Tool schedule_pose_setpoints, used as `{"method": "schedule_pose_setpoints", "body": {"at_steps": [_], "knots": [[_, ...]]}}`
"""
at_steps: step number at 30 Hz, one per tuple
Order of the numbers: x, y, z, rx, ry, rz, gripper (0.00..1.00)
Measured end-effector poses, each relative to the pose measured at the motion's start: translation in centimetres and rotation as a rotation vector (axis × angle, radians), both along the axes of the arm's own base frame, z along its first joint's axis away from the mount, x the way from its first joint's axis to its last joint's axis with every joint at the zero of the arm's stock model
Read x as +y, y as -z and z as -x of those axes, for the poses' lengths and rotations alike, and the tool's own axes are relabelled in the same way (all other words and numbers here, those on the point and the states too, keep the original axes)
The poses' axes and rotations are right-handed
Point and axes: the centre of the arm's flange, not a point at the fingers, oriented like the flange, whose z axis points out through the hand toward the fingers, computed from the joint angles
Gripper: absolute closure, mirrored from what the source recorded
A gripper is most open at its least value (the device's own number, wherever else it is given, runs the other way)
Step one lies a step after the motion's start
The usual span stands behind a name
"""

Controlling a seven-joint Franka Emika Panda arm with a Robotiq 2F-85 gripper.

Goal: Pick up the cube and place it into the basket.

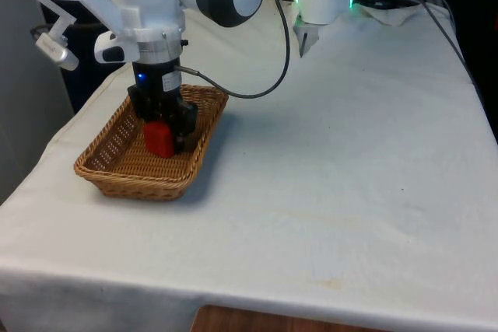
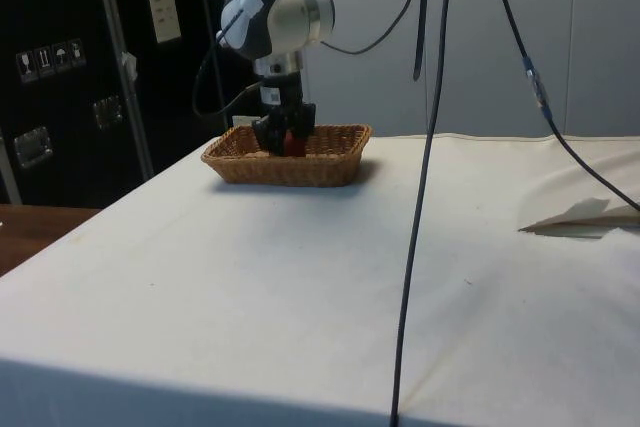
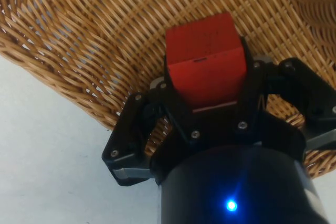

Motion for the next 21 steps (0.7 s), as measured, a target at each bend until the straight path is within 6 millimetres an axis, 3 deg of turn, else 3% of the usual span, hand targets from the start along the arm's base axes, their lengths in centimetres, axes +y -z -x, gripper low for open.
{"method": "schedule_pose_setpoints", "body": {"at_steps": [17, 19, 20, 21], "knots": [[0.01, 0.02, -0.02, 0.000, 0.000, 0.000, 0.99], [0.00, 0.12, 0.03, 0.002, 0.000, 0.000, 0.85], [0.00, 0.12, 0.03, 0.002, 0.000, 0.000, 0.66], [0.00, 0.12, 0.03, 0.002, 0.000, 0.000, 0.57]]}}
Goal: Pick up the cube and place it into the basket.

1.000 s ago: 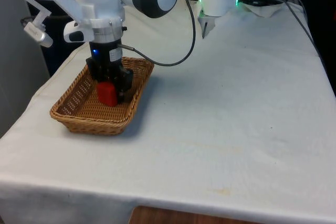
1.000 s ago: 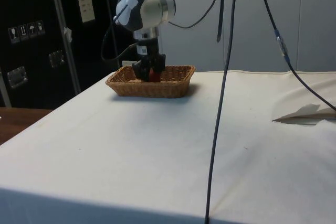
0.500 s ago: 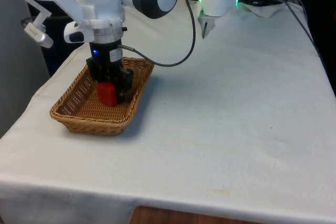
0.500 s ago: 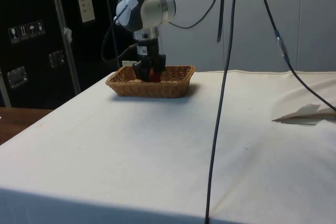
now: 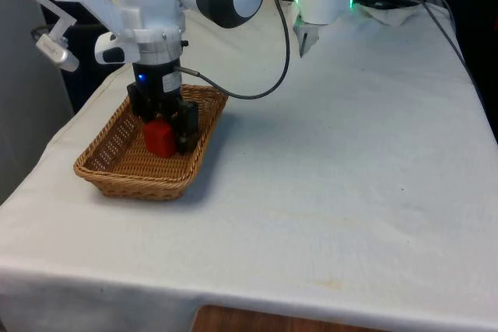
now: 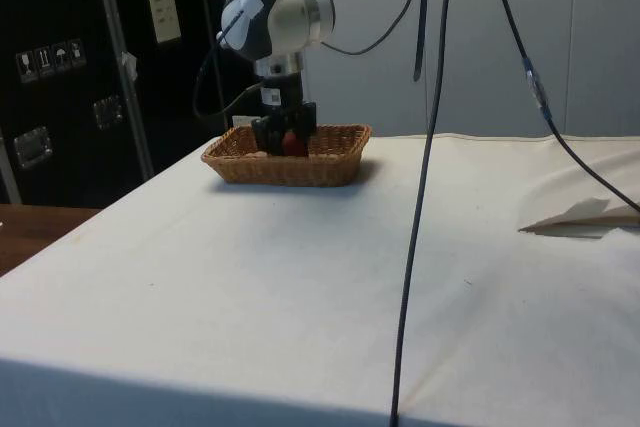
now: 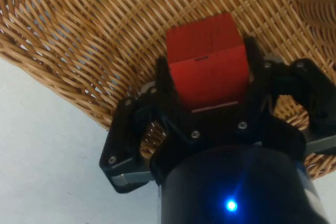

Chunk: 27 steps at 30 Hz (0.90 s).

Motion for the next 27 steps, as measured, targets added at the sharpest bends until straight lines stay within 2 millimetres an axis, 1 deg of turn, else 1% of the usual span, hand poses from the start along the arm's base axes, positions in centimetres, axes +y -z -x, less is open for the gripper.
{"method": "schedule_pose_setpoints", "body": {"at_steps": [3, 4, 5, 6, 7, 16, 17, 18, 19, 21, 22, 27], "knots": [[0.0, 0.0, 0.0, 0.000, 0.000, 0.000, 0.27], [0.0, 0.0, 0.0, 0.000, 0.000, 0.000, 0.13], [0.0, 0.0, 0.0, 0.000, 0.000, 0.000, 0.13], [0.0, 0.0, 0.0, 0.000, 0.000, 0.000, 0.04], [0.0, 0.0, 0.0, 0.000, 0.000, 0.000, 0.00], [-0.1, -0.2, -0.1, -0.003, 0.001, 0.003, 0.00], [-0.2, -0.8, -0.2, -0.008, 0.001, 0.003, 0.00], [-0.2, -0.8, -0.2, -0.008, 0.001, 0.003, 0.00], [-0.2, -1.7, -0.2, -0.010, 0.001, 0.000, 0.00], [-0.3, -2.5, -0.2, -0.008, 0.001, -0.005, 0.00], [-0.3, -2.5, -0.2, -0.008, 0.001, -0.005, 0.00], [-0.4, -4.7, -0.2, -0.011, -0.001, -0.011, 0.00]]}}
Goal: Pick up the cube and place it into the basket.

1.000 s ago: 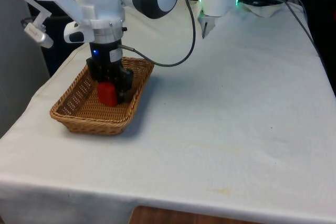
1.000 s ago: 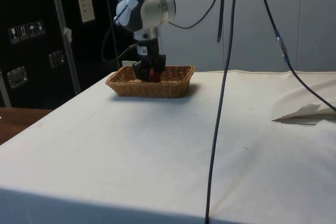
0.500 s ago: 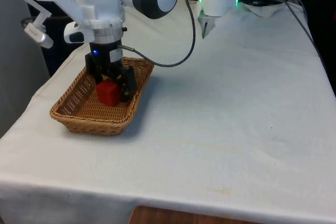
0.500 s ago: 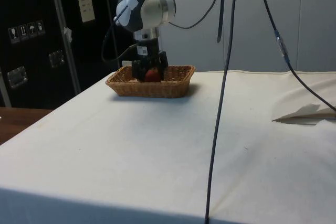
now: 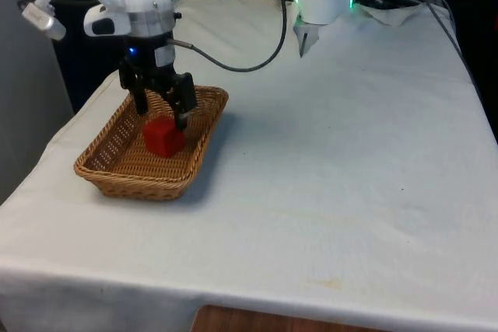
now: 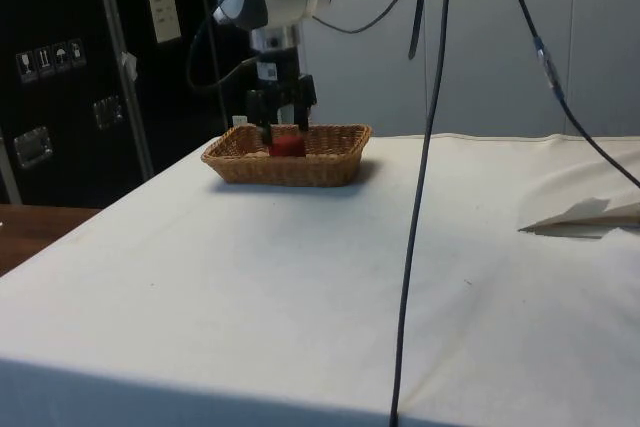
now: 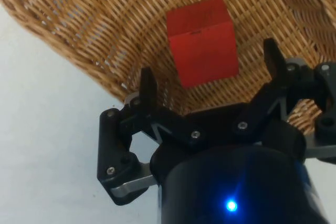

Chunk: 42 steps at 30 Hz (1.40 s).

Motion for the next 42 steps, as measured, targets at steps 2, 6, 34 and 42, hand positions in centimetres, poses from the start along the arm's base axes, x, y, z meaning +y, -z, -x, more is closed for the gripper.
{"method": "schedule_pose_setpoints", "body": {"at_steps": [2, 6, 34, 42], "knots": [[0.0, -0.5, 0.0, 0.001, -0.002, -0.001, 0.00], [0.0, -1.4, 0.0, -0.003, -0.002, -0.003, 0.00], [0.0, -5.2, 0.0, -0.021, -0.010, -0.012, 0.00], [0.1, -5.2, -0.1, -0.021, -0.012, -0.012, 0.00]]}}
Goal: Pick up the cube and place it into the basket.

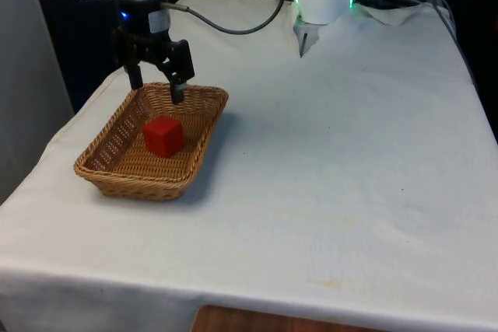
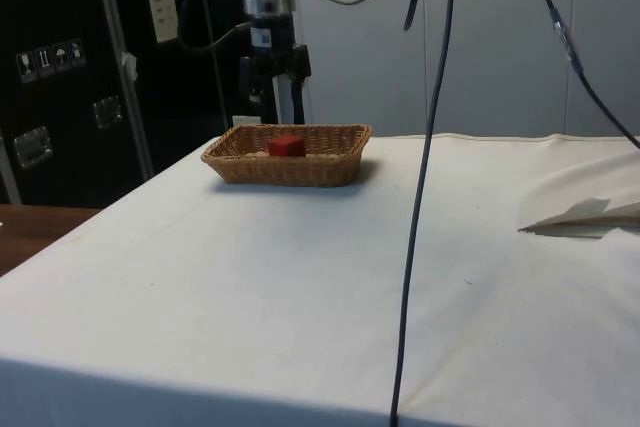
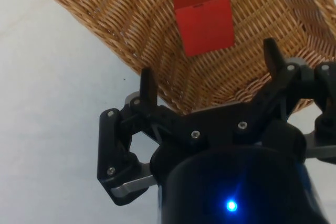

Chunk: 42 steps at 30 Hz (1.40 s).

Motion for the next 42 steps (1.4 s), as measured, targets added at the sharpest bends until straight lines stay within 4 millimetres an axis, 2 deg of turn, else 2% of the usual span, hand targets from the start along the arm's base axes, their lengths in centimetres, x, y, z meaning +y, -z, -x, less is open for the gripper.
{"method": "schedule_pose_setpoints", "body": {"at_steps": [21, 42], "knots": [[3.1, -1.7, -0.9, -0.003, -0.056, -0.009, 0.00], [5.5, -1.5, -1.0, 0.006, -0.120, -0.020, 0.00]]}}
